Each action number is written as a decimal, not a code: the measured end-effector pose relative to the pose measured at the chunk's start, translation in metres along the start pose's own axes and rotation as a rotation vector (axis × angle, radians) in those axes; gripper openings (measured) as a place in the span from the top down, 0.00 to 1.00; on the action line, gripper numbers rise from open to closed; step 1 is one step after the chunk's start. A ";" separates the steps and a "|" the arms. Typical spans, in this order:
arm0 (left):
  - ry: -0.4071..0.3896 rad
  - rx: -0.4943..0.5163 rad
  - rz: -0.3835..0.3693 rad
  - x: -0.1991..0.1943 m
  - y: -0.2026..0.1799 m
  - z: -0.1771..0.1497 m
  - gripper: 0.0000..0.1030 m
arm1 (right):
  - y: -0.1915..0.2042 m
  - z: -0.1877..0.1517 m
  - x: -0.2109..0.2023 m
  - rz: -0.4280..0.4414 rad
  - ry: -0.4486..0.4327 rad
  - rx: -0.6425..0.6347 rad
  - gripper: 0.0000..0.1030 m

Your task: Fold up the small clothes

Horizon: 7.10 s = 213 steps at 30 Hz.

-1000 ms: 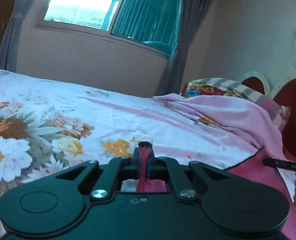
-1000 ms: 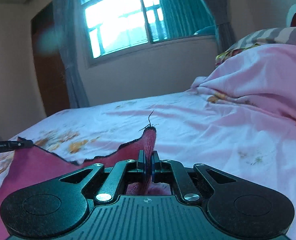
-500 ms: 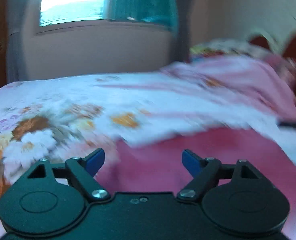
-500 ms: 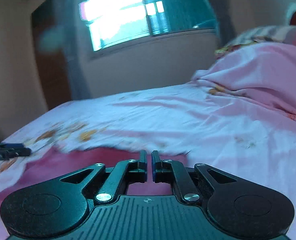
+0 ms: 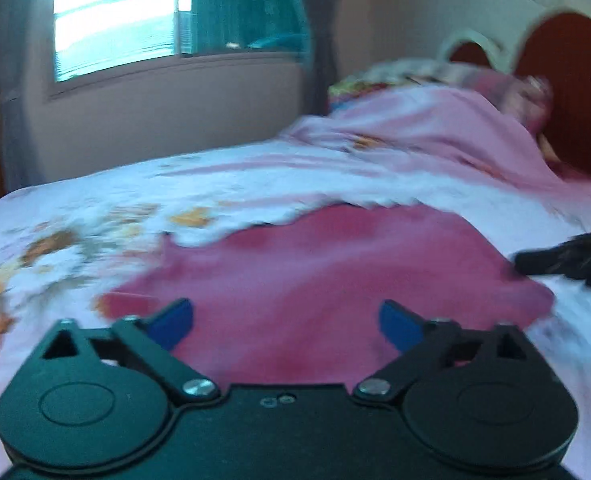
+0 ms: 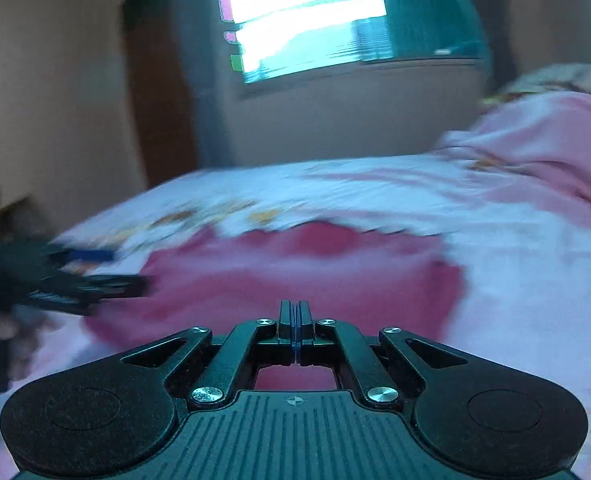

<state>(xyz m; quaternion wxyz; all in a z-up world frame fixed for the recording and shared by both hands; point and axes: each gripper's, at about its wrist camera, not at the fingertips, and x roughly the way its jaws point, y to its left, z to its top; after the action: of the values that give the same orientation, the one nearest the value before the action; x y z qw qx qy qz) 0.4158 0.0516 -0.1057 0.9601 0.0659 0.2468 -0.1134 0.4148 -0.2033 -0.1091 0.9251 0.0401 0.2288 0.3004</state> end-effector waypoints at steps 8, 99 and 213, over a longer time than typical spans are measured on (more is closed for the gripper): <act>0.035 -0.038 0.048 0.008 -0.020 -0.022 0.02 | 0.021 -0.005 0.005 0.005 0.038 0.026 1.00; 0.183 -0.137 0.075 0.112 0.049 0.014 0.01 | -0.073 0.038 0.096 -0.234 0.157 0.022 0.63; 0.242 -0.265 -0.073 0.108 -0.025 0.121 0.84 | -0.216 -0.047 -0.077 -0.669 0.013 0.372 0.21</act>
<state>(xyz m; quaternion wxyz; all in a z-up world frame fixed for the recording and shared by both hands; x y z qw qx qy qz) 0.5575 -0.0142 -0.0554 0.9190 -0.0568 0.3755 -0.1060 0.4546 -0.4267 -0.1662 0.9474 0.1286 0.2858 -0.0648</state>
